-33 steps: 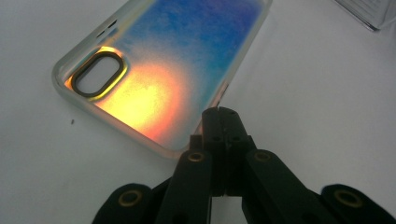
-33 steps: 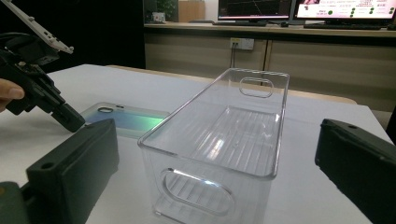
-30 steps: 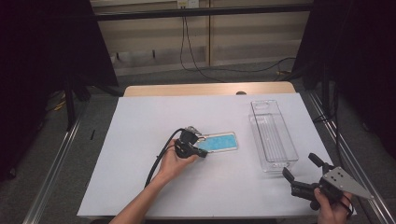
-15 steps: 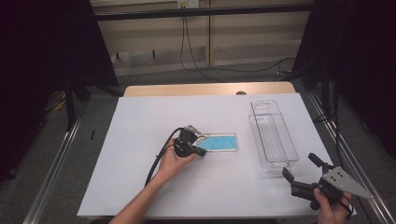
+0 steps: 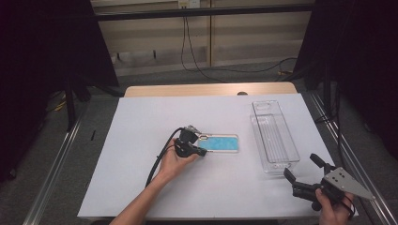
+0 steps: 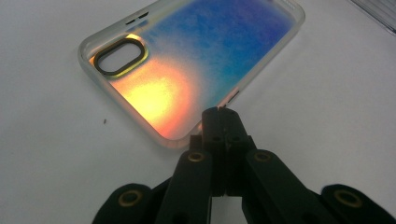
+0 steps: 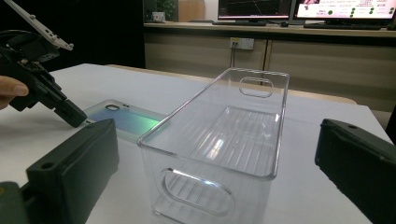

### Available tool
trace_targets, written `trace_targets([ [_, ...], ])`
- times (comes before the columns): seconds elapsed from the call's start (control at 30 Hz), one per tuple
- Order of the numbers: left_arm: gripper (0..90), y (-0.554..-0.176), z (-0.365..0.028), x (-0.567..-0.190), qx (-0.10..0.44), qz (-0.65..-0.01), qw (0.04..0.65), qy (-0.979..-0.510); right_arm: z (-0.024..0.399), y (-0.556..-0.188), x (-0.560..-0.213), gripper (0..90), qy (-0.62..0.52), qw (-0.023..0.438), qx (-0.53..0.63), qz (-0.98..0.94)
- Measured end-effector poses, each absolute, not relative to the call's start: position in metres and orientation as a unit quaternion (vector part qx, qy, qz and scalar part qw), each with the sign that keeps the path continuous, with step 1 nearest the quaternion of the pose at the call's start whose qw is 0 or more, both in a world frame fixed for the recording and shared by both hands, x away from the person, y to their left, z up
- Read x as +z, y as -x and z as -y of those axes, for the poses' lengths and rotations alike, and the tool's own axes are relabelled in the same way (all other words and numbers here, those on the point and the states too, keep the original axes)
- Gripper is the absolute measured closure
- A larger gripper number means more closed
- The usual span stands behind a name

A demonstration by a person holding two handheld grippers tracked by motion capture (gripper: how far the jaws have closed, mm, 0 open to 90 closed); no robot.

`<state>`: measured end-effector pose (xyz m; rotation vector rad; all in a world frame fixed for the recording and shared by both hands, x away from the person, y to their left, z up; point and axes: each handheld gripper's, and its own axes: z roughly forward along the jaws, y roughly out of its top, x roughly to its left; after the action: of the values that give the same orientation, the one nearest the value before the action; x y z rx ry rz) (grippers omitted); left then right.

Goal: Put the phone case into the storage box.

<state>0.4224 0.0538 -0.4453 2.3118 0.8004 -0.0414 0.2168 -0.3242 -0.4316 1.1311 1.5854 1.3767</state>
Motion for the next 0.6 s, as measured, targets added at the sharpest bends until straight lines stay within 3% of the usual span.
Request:
trace_targets([
  [0.6, 90.0, -0.4261, -0.0521, -0.4436, 0.002, -0.310, 0.333, -0.891, 0.3240, -0.2184, -0.4321, 0.0, -0.441, 0.369, 0.534, -0.619],
])
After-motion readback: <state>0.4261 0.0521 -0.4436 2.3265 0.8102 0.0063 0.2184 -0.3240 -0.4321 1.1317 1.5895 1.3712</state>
